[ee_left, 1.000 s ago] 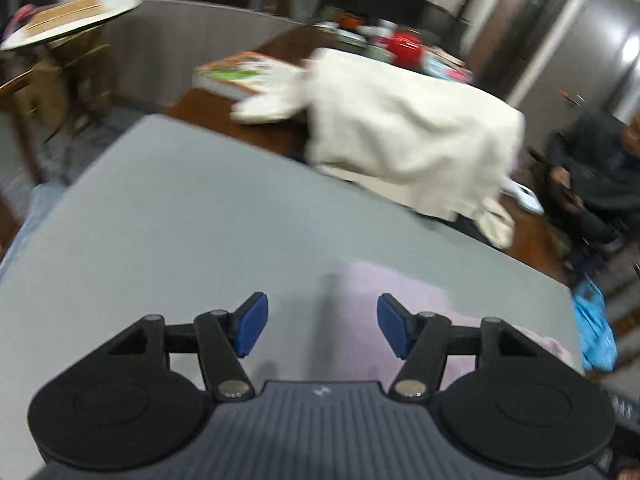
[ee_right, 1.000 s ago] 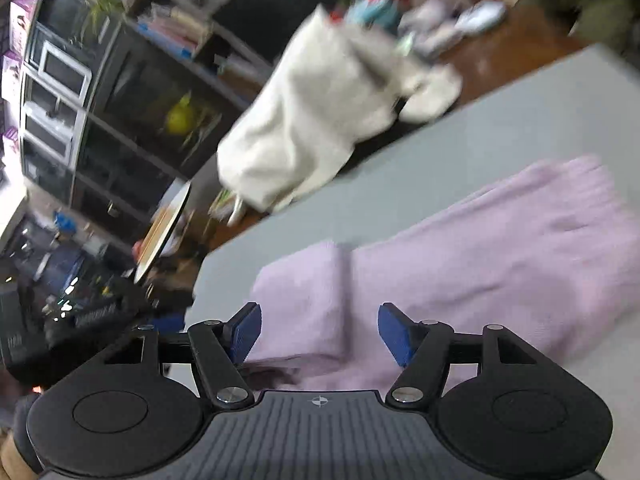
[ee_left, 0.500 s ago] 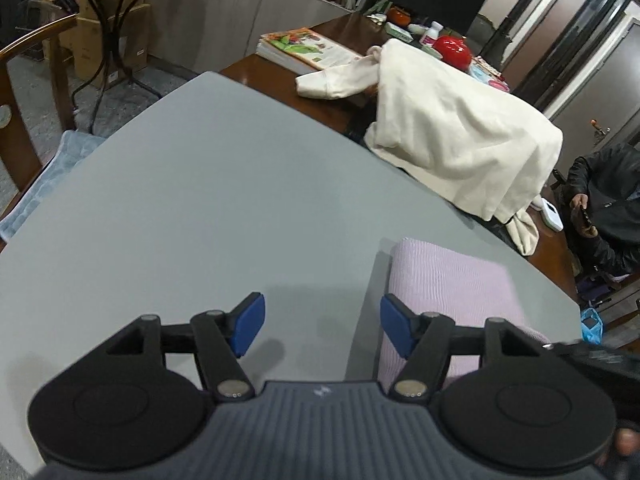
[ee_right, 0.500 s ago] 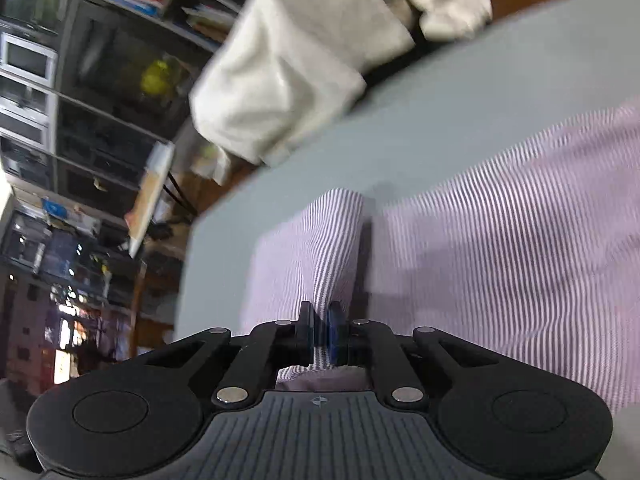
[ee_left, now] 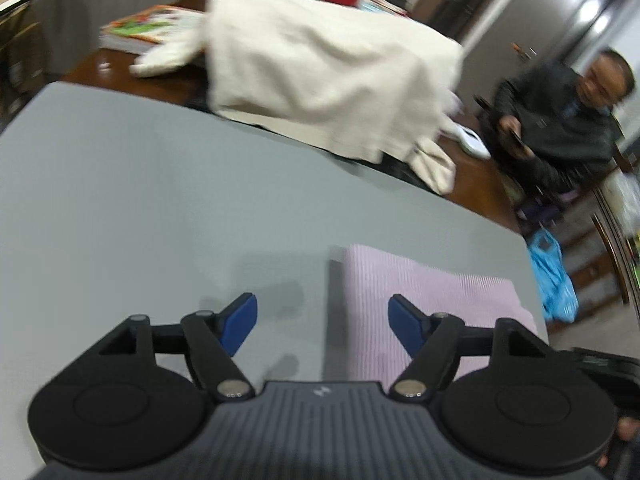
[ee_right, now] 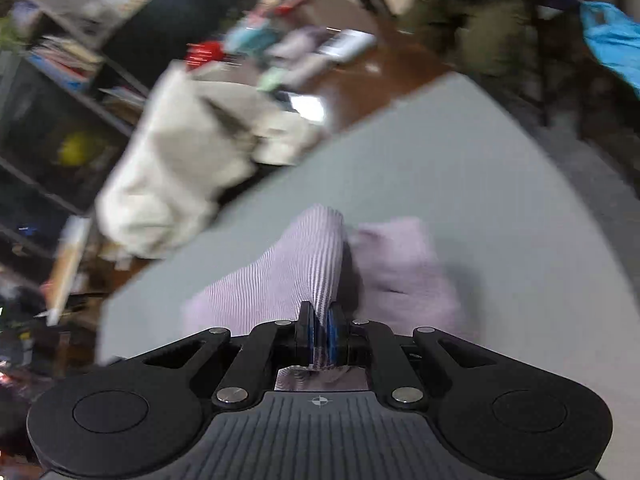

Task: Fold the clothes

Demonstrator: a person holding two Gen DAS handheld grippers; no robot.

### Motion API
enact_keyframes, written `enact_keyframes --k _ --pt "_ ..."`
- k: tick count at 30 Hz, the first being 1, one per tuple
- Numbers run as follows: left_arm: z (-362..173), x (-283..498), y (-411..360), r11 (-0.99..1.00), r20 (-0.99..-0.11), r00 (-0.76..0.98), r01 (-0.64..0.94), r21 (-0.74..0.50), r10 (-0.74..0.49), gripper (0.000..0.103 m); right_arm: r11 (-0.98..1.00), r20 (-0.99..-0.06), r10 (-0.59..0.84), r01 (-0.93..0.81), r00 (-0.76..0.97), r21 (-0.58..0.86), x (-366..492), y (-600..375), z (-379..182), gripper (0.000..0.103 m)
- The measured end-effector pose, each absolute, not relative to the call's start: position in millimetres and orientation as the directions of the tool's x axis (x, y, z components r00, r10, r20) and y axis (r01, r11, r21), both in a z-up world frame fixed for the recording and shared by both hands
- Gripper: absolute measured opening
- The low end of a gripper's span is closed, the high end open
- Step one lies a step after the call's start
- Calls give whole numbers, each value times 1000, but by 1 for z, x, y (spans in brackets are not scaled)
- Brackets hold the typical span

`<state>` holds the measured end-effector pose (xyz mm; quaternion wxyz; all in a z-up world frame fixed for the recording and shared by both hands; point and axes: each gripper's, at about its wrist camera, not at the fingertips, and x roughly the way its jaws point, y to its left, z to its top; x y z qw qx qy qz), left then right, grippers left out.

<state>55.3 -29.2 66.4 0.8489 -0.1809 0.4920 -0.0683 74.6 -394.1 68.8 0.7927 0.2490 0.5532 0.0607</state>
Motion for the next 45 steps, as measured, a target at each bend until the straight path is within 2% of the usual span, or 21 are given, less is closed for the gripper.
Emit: enact_keyframes --k 5,9,14,16,18,21,25,27,29,32,34,37,42,45 --pt "64 70 -66 930 -810 477 45 -365 -341 76 872 -816 380 126 436 473 70 -390 89 6" --pt "59 74 -82 929 -815 459 71 -363 -354 79 876 -798 370 106 475 470 69 -375 117 6" --pt "35 83 -103 942 -849 411 106 -318 -333 82 928 -882 238 172 406 330 70 -392 85 6" --pt "20 88 -110 951 -874 374 121 -285 -310 84 936 -880 237 146 411 320 69 -395 77 7" --pt "13 87 -113 956 -877 382 149 -253 -291 92 946 -871 219 125 439 300 66 -396 78 10" --pt "12 87 -114 959 -881 382 149 -240 -280 94 981 -839 58 124 541 148 61 -390 106 12" --pt "11 86 -116 962 -882 386 153 -228 -271 98 983 -780 183 -120 599 138 63 -351 121 12" --pt "11 86 -118 961 -880 390 162 -223 -270 98 970 -806 216 -215 551 114 69 -330 108 12" --pt "11 85 -117 958 -876 393 181 -223 -279 100 977 -860 139 -208 490 40 75 -323 77 12" --pt "10 85 -120 956 -876 395 201 -212 -278 103 973 -877 95 -230 472 -18 69 -328 50 12" --pt "11 86 -119 960 -880 389 176 -218 -271 103 964 -882 90 -262 463 -39 67 -325 59 13" --pt "15 82 -113 961 -884 379 140 -238 -274 101 962 -833 118 -270 540 -38 56 -325 88 13" --pt "21 69 -102 961 -884 379 127 -244 -274 101 961 -873 112 -275 475 -27 42 -333 59 17" --pt "32 59 -92 961 -872 405 136 -240 -275 101 972 -858 111 -235 501 -11 38 -329 75 17"
